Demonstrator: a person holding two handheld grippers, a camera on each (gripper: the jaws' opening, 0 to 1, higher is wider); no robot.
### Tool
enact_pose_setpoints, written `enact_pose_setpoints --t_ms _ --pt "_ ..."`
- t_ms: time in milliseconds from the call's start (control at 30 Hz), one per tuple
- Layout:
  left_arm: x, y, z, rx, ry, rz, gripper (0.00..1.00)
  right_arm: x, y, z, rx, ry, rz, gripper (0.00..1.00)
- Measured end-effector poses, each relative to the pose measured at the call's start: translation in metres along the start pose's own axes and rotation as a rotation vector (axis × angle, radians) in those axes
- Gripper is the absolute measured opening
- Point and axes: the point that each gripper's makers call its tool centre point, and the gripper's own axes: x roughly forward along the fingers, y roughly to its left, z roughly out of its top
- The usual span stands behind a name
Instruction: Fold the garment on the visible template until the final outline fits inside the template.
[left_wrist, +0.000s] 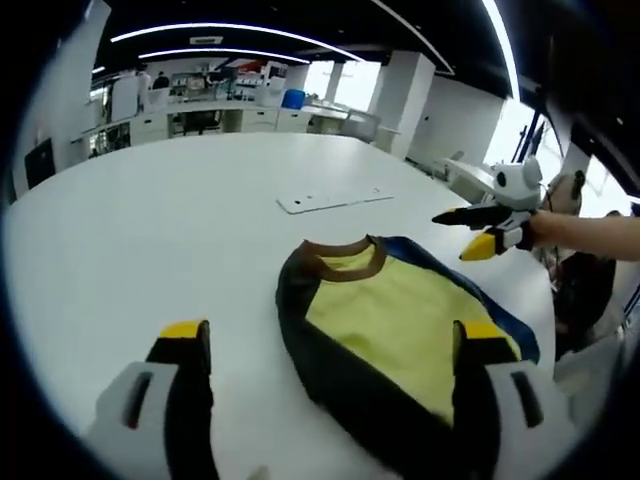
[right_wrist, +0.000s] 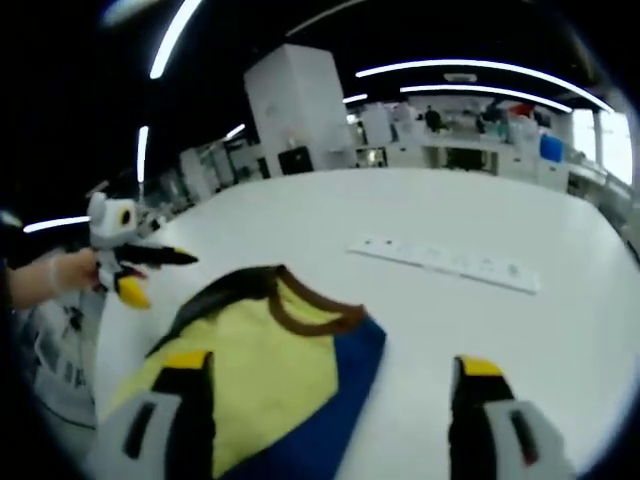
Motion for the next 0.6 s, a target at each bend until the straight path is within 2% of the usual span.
enact_pose_setpoints --t_ms 33,133,233,300,367,533,600 --pt "-0.005 -0.004 0.002 0.003 -0.009 -0.002 0.98 -0.008 0.006 -0.002 -0.004 -0.002 -0.001 0.99" --pt "-0.02 -0.019 0.003 0.006 -0.025 0.003 0.96 -0.012 0.006 -0.001 -0.007 -0.01 0.001 0.99" --pt "-0.027 -0.025 0.007 0.006 -0.046 0.001 0.95 -0.025 0.014 0.0 -0.006 -0.025 0.003 0.98" --pt "-0.031 -0.03 0.007 0.018 -0.046 -0.001 0.94 -0.038 0.021 -0.004 -0.011 -0.027 0.004 0.97" --pt "-0.036 -0.033 0.006 0.025 -0.044 -0.002 0.93 -0.04 0.02 -0.004 -0.015 -0.029 0.001 0.97" --pt "-0.049 -0.037 0.005 0.024 -0.066 -0.001 0.9 -0.064 0.028 -0.009 -0.001 -0.053 -0.008 0.96" --pt "-0.058 -0.049 0.0 0.033 -0.07 -0.001 0.89 -0.075 0.033 -0.014 -0.001 -0.055 -0.01 0.95"
